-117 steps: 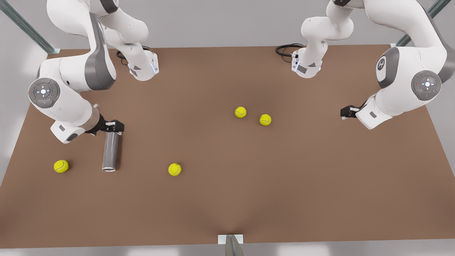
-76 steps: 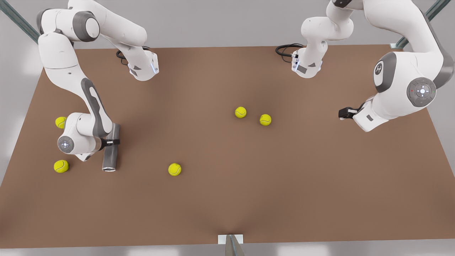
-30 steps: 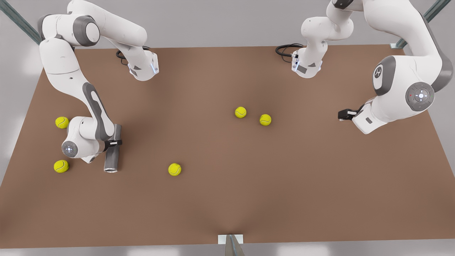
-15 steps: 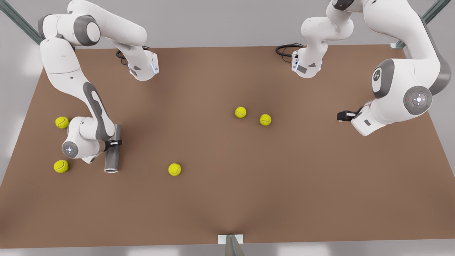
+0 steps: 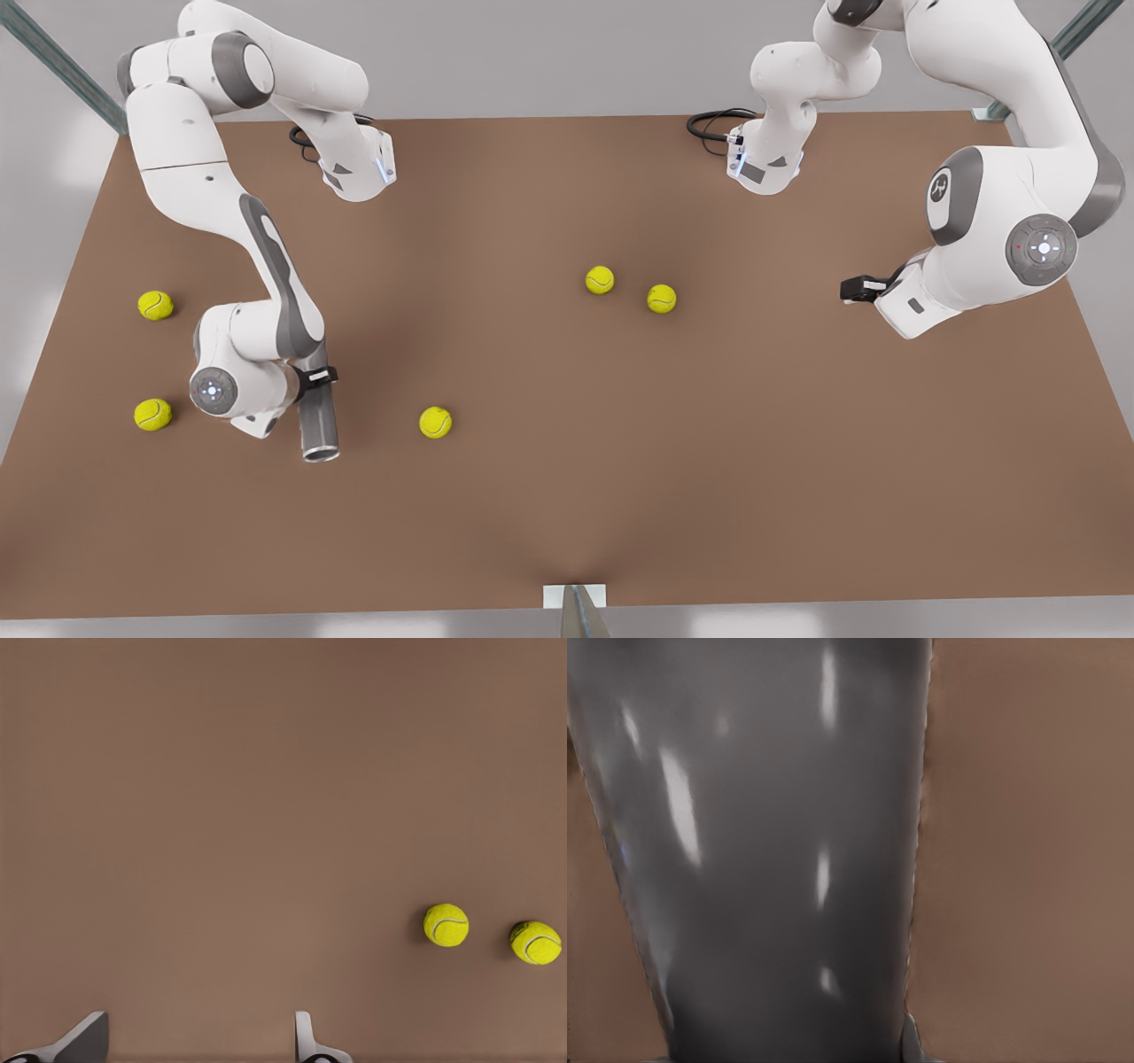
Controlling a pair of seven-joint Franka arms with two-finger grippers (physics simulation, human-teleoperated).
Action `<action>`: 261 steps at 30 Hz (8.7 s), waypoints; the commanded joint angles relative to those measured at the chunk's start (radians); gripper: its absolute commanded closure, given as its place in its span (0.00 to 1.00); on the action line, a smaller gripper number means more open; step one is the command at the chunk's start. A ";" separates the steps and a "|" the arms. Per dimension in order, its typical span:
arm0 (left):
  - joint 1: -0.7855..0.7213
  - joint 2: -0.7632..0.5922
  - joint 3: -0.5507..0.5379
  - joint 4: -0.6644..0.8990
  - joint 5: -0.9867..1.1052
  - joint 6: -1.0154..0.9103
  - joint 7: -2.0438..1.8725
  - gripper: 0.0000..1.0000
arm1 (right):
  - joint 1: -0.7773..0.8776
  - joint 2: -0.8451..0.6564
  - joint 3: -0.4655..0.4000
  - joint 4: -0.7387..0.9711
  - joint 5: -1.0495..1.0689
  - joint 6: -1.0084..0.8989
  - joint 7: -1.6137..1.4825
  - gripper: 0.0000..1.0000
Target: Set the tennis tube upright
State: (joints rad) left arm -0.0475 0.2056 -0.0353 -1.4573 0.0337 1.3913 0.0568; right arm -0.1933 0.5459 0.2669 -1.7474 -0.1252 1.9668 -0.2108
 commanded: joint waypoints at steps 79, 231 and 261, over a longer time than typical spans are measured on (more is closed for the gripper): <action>-0.060 0.532 -0.078 -0.190 -1.152 0.563 0.321 0.00 | 0.324 -0.362 -0.132 0.362 0.052 -0.652 0.386 0.00; -0.108 0.212 -0.325 -0.546 -1.405 1.200 0.597 0.79 | 0.322 -0.201 -0.140 0.516 -0.013 -0.523 0.522 0.00; -0.095 0.166 -0.255 -0.515 -1.117 1.066 0.414 0.79 | 0.327 -0.201 -0.140 0.516 -0.013 -0.522 0.524 0.00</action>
State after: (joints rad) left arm -0.1435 0.3712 -0.2870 -1.9707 -1.1372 2.4453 0.4501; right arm 0.1328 0.3462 0.1273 -1.2320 -0.1390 1.4450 0.3130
